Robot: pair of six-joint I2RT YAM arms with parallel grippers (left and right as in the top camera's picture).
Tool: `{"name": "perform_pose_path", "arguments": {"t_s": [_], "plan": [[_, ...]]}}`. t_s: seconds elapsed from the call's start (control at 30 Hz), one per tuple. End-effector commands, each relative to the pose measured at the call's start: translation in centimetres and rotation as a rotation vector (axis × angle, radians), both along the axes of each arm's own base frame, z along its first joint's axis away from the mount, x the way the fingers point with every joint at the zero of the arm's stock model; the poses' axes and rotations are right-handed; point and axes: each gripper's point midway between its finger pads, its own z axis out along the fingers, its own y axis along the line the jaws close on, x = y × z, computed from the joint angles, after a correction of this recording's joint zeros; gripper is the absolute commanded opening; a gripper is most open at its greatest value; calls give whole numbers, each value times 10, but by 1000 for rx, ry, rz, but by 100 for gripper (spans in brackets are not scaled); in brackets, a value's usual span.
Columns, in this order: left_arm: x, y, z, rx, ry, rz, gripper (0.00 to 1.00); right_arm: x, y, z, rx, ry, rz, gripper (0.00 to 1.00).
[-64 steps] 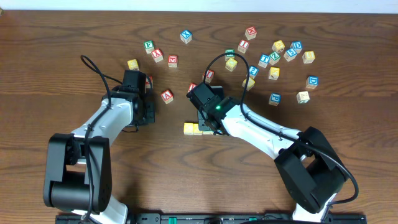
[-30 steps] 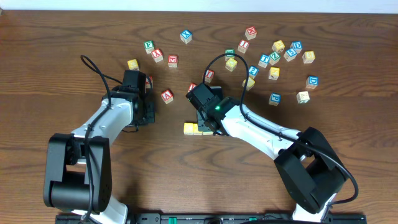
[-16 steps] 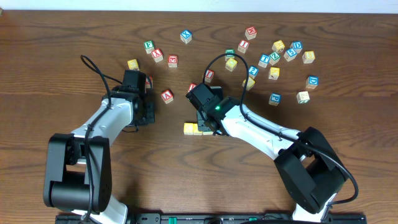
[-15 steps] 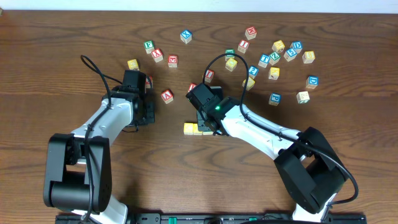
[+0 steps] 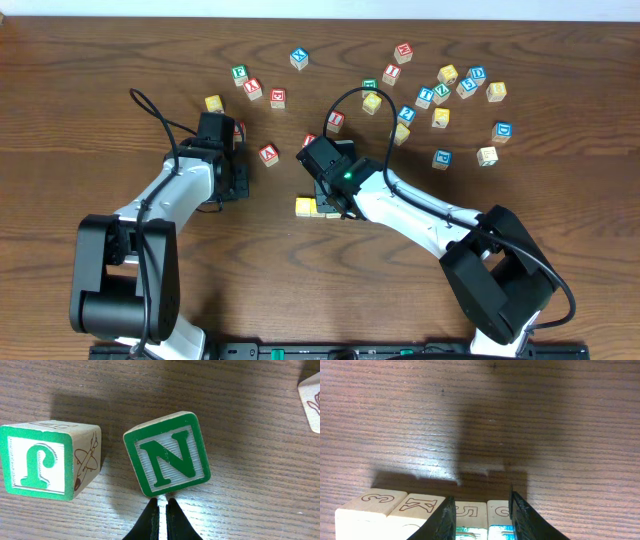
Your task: Spell out CORL
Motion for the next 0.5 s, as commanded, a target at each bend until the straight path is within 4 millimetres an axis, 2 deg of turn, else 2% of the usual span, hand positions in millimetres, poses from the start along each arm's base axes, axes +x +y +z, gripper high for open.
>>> {"name": "perform_pose_path", "arguments": {"t_s": [0.0, 0.23, 0.47], "plan": [[3, -1, 2, -7, -4, -12, 7, -2, -2, -3, -21, -3, -1, 31], [3, -1, 2, -7, -5, -12, 7, 5, -8, -1, -53, -42, -16, 32], [3, -2, 2, -14, -4, -13, 8, 36, -32, 6, -91, -117, -46, 35]]}}
